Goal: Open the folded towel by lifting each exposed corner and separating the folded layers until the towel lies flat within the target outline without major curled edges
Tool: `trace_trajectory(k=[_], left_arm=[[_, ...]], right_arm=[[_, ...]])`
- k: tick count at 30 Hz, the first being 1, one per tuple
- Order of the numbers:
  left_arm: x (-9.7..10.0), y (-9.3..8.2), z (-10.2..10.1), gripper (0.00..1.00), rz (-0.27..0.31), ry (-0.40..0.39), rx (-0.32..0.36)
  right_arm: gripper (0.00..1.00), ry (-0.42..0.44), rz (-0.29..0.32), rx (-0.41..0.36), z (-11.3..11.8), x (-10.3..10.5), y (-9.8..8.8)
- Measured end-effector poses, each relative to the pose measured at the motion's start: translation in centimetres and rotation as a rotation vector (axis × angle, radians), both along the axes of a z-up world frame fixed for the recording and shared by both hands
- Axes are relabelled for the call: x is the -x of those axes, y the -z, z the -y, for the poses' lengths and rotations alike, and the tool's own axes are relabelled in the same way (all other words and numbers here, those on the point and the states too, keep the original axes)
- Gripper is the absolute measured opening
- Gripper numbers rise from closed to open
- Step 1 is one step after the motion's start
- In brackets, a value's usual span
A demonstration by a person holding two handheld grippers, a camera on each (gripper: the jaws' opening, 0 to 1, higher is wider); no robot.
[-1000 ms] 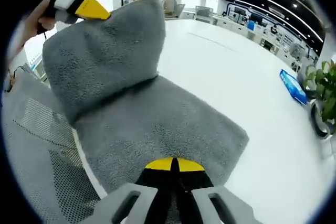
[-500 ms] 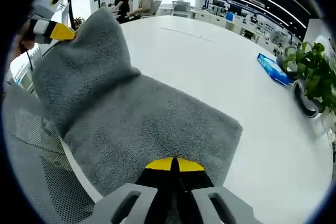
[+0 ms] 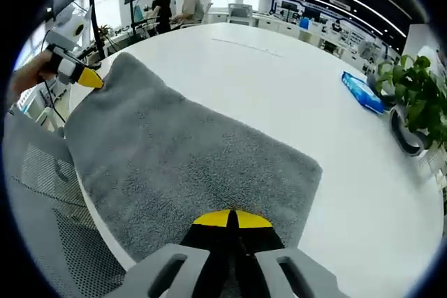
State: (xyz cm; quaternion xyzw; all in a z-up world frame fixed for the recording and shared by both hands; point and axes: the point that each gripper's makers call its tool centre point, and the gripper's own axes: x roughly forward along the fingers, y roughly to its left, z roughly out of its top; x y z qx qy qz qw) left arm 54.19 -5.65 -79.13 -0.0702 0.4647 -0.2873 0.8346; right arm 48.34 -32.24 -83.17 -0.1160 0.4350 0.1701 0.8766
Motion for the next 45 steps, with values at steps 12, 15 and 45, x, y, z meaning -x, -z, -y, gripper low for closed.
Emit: trace_trajectory(k=[12, 15, 45], left_arm=[[-0.3, 3.3, -0.7, 0.07, 0.046, 0.075, -0.206], [-0.1, 3.7, -0.8, 0.08, 0.076, 0.11, -0.273], [-0.4, 0.6, 13.0, 0.1, 0.278, 0.475, -0.146]], right_arm=[[0.0, -0.008, 0.008, 0.011, -0.1, -0.1, 0.0], [0.0, -0.021, 0.014, 0.028, -0.2, -0.1, 0.0], [0.0, -0.393, -0.028, -0.2, -13.5, 4.9, -1.8]])
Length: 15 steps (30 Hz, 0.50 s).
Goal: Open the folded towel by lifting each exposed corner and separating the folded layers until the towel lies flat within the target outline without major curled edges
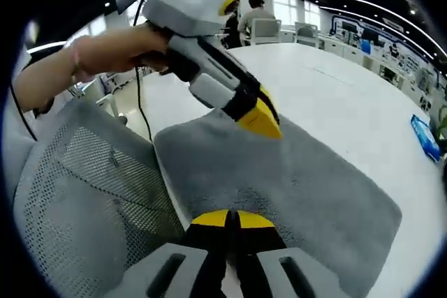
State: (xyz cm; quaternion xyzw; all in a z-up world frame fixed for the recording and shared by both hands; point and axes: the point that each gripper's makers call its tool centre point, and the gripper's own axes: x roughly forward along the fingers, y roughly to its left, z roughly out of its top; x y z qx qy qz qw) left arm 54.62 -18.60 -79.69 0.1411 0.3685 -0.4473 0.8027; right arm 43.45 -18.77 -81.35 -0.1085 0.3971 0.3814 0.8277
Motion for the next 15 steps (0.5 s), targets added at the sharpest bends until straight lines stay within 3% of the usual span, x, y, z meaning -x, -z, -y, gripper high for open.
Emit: trace_trajectory(k=[6, 10, 15], left_arm=[[-0.4, 2.8, -0.6, 0.02, -0.028, 0.005, -0.081], [-0.5, 2.8, -1.0, 0.01, -0.037, -0.026, -0.048], [-0.2, 2.8, -1.4, 0.01, 0.006, 0.005, -0.09]], right_arm=[[0.0, -0.077, 0.009, 0.066, -0.2, 0.5, 1.4], [0.0, -0.079, 0.012, 0.075, 0.0, 0.4, 1.5], [0.0, -0.086, 0.022, 0.108, 0.6, 0.3, 1.7]])
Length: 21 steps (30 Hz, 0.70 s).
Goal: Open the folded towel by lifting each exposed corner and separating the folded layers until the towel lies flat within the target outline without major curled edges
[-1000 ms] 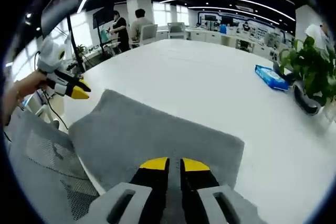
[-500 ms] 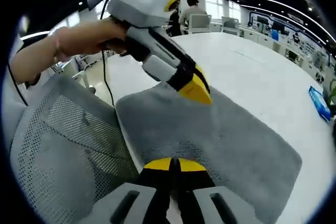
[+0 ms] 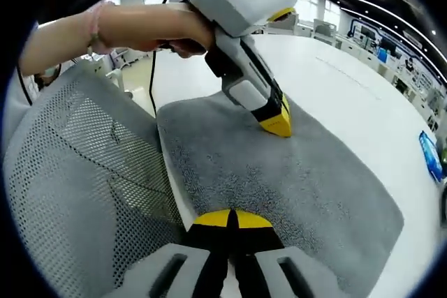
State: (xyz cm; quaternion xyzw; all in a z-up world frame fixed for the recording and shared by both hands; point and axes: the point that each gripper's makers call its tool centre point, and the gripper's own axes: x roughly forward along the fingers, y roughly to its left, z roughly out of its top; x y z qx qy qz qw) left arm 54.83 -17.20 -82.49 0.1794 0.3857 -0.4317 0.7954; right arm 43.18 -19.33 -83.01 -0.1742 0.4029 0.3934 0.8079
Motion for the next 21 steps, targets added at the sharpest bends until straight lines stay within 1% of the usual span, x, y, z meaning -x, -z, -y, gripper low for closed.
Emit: trace_trajectory(k=[2, 8, 11, 14, 21], left_arm=[[0.1, 0.0, -0.3, 0.01, 0.013, 0.013, -0.022], [0.7, 0.0, -1.4, 0.01, 0.009, 0.015, -0.054], [1.2, 0.0, -2.0, 0.01, -0.008, 0.006, -0.054], [1.8, 0.0, -2.4, 0.01, -0.022, -0.005, -0.05], [3.2, 0.0, -2.9, 0.0, -0.05, -0.015, -0.049]], right_arm=[[0.0, 0.011, 0.002, 0.01, 0.4, -0.2, 0.0], [0.0, 0.058, 0.018, 0.055, 2.5, -1.1, 0.0], [0.0, 0.067, 0.04, 0.088, 3.5, -1.7, 0.0], [0.0, 0.091, 0.042, 0.105, 4.4, -2.4, 0.0], [0.0, 0.13, 0.051, 0.119, 5.7, -4.1, 0.1]])
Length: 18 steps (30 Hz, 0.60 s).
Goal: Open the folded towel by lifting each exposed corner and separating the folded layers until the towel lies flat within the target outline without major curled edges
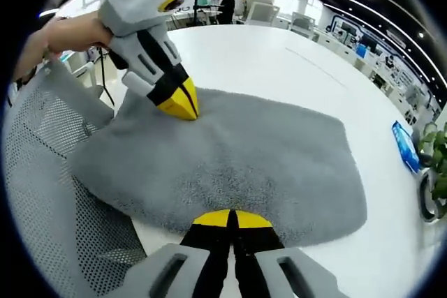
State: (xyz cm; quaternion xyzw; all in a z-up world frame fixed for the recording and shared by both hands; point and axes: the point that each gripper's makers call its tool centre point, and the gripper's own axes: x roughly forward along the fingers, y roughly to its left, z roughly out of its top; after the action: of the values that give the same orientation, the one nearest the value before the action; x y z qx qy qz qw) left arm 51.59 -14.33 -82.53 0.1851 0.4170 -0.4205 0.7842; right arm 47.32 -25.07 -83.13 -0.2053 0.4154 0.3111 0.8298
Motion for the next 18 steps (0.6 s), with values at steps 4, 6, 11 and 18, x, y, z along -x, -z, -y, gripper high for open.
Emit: trace_trajectory(k=[4, 6, 11, 18], left_arm=[[0.9, 0.0, 0.0, 0.0, -0.012, 0.006, 0.001], [1.4, 0.1, 0.2, 0.0, -0.019, 0.007, 0.001], [2.5, 0.2, 0.9, 0.0, -0.032, 0.032, 0.01], [3.0, 0.2, 1.6, 0.0, -0.021, 0.043, 0.03]], right_arm=[[0.0, 0.016, 0.011, 0.004, 0.5, -0.8, 0.0], [0.0, 0.022, 0.019, 0.01, 0.8, -1.2, 0.0], [0.0, 0.034, 0.045, 0.031, 1.4, -2.2, 0.1], [0.0, 0.054, 0.085, 0.039, 1.8, -3.4, 0.1]])
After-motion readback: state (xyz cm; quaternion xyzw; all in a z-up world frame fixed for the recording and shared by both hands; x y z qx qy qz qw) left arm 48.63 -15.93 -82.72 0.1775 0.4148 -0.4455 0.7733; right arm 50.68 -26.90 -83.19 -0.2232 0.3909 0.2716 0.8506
